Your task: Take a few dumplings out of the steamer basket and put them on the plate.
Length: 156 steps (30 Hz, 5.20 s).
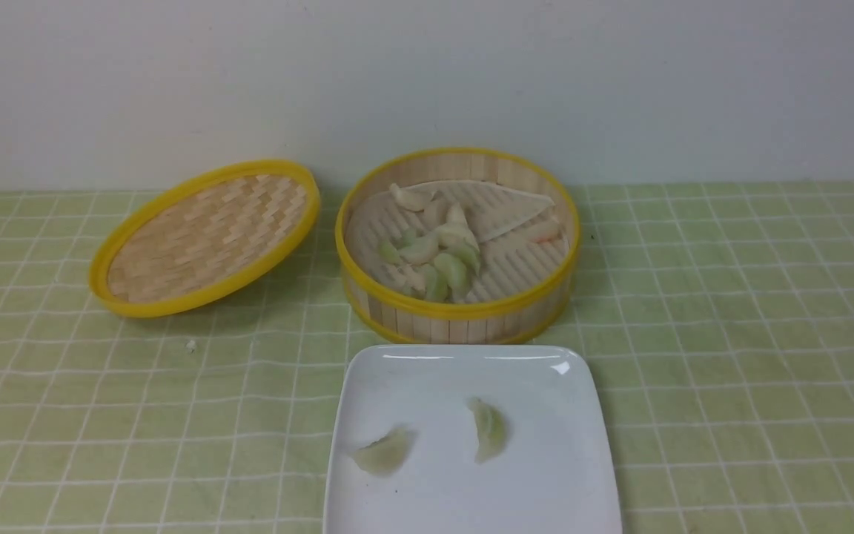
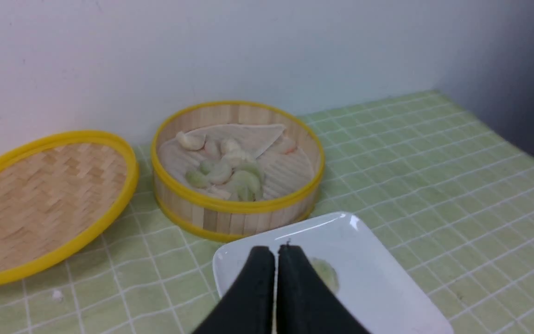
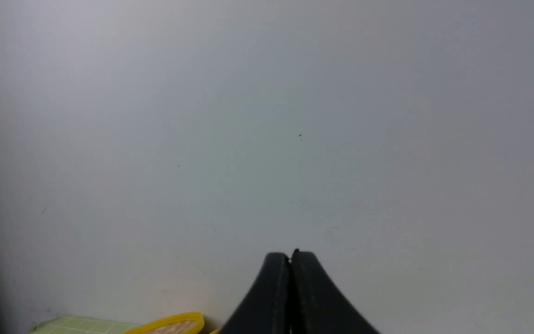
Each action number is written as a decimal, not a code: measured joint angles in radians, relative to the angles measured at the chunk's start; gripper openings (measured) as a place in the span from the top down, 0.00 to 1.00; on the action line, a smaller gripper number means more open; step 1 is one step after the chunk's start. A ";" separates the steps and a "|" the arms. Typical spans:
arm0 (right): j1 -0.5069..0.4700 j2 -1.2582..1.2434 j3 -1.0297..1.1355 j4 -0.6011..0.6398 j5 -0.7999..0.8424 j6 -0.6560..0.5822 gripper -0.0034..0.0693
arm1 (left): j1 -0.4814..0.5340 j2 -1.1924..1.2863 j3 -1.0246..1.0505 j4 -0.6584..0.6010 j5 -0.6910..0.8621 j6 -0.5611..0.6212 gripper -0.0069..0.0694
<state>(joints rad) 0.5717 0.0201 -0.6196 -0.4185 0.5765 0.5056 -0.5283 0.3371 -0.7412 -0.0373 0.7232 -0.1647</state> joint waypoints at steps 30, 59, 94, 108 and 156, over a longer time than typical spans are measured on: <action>0.000 0.000 0.000 -0.001 -0.006 0.000 0.97 | 0.475 -0.346 0.757 0.047 -0.422 0.157 0.92; 0.000 0.000 0.000 -0.001 -0.006 0.000 0.97 | 0.495 -0.347 0.770 0.045 -0.345 0.157 0.92; -0.630 -0.012 0.544 0.398 -0.125 -0.415 0.97 | 0.495 -0.347 0.770 0.044 -0.344 0.157 0.92; -0.661 -0.031 0.637 0.393 -0.166 -0.416 0.97 | 0.495 -0.348 0.770 0.044 -0.343 0.157 0.92; -0.661 -0.031 0.637 0.393 -0.168 -0.418 0.97 | 0.495 -0.348 0.770 0.044 -0.343 0.157 0.92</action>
<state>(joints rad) -0.0888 -0.0106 0.0174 -0.0257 0.4086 0.0877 -0.0331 -0.0107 0.0291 0.0066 0.3803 -0.0074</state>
